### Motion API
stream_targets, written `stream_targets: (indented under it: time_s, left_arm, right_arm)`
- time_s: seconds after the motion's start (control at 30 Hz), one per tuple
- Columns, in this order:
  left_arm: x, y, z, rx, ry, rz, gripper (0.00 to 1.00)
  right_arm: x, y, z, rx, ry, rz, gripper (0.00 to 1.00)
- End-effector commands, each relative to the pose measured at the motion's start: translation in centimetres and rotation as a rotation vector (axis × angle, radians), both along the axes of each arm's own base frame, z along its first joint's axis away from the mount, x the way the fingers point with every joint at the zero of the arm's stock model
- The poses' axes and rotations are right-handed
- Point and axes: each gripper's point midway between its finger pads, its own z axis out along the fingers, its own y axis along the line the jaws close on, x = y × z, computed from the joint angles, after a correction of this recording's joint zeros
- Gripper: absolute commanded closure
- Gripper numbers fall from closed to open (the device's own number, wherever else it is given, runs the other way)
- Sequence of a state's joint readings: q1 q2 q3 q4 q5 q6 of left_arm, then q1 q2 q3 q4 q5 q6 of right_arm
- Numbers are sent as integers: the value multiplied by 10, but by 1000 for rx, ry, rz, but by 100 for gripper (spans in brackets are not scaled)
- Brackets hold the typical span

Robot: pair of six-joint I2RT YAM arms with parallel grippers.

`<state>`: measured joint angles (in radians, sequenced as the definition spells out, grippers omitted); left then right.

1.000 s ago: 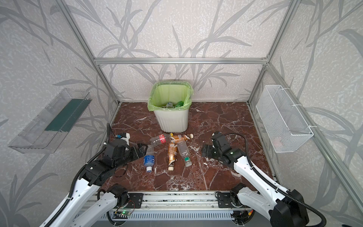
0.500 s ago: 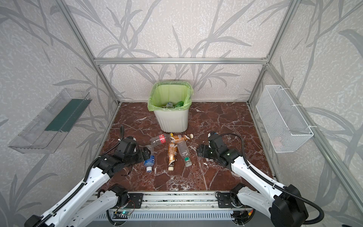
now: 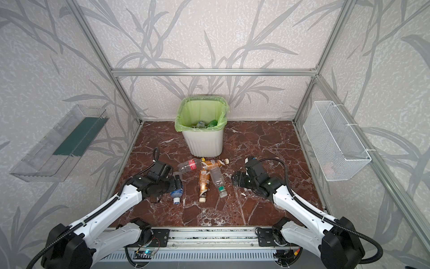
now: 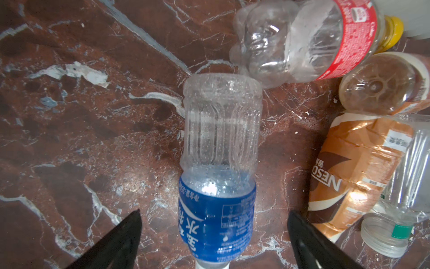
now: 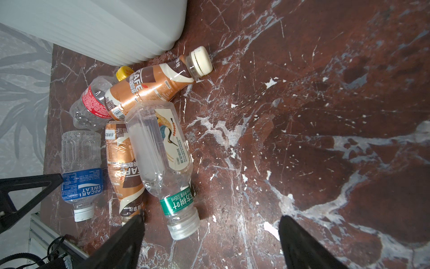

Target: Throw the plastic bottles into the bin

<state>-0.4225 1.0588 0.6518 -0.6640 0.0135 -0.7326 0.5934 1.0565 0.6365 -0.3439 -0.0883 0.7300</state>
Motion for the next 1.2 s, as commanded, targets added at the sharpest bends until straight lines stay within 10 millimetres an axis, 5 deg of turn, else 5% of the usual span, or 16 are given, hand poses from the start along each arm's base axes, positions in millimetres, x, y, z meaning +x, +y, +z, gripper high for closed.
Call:
stream_targets:
  time_s: [0.0, 1.17]
  left_arm:
    - [4, -1, -3, 3, -2, -11, 4]
    - [1, -5, -35, 22, 106, -27, 31]
  right_arm:
    - [-3, 1, -6, -3, 9, 8, 10]
    - [1, 7, -9, 8, 6, 28, 13]
